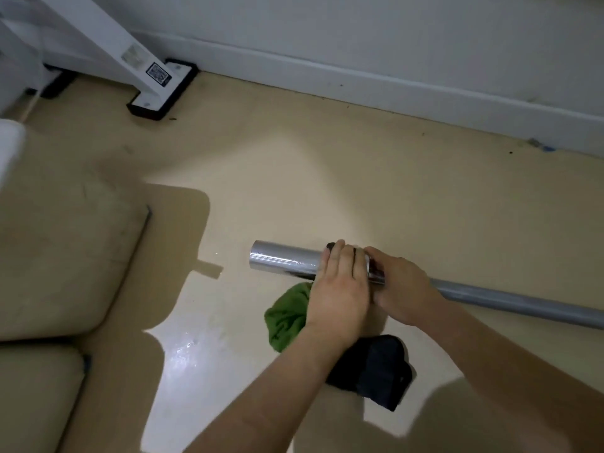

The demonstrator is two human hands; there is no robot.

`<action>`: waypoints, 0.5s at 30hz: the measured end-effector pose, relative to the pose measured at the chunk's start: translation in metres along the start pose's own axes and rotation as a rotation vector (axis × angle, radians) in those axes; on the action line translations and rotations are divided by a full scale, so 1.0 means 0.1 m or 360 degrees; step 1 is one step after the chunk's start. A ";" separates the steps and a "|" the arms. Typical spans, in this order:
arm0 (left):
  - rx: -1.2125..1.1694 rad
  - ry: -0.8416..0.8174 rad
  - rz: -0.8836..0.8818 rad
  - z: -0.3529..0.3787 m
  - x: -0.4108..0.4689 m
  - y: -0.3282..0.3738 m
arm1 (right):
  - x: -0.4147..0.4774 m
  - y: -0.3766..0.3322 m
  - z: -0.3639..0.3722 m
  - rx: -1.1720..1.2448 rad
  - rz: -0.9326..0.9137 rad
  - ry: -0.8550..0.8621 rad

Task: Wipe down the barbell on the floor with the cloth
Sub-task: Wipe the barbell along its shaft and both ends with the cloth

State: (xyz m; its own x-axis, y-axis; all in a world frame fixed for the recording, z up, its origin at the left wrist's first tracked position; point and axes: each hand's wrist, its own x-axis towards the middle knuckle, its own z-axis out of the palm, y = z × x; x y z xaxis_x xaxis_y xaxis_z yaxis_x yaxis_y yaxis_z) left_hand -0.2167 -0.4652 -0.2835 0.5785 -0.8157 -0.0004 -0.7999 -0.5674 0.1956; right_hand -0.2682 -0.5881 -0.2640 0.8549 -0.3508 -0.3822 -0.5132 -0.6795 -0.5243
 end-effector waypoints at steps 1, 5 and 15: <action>-0.0029 0.0025 0.0058 -0.01 -0.02 -0.01 | 0.01 0.02 -0.02 0.0054 -0.0007 -0.0036; 0.0068 0.0064 0.0005 -0.16 -0.39 -0.63 | 0.16 0.04 -0.20 0.0206 0.0040 -0.0322; -0.2279 0.0173 -0.1109 -0.83 -0.64 -0.40 | -0.22 -0.27 -0.17 0.0343 -0.0151 0.0211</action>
State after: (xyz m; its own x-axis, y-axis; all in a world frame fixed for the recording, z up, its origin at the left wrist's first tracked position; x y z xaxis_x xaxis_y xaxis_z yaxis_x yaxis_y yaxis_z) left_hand -0.2087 -0.3808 -0.2098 0.8087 -0.4068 -0.4248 0.3809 -0.1882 0.9053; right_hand -0.2721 -0.5728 -0.2281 0.8951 -0.3832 -0.2279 -0.4225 -0.5655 -0.7083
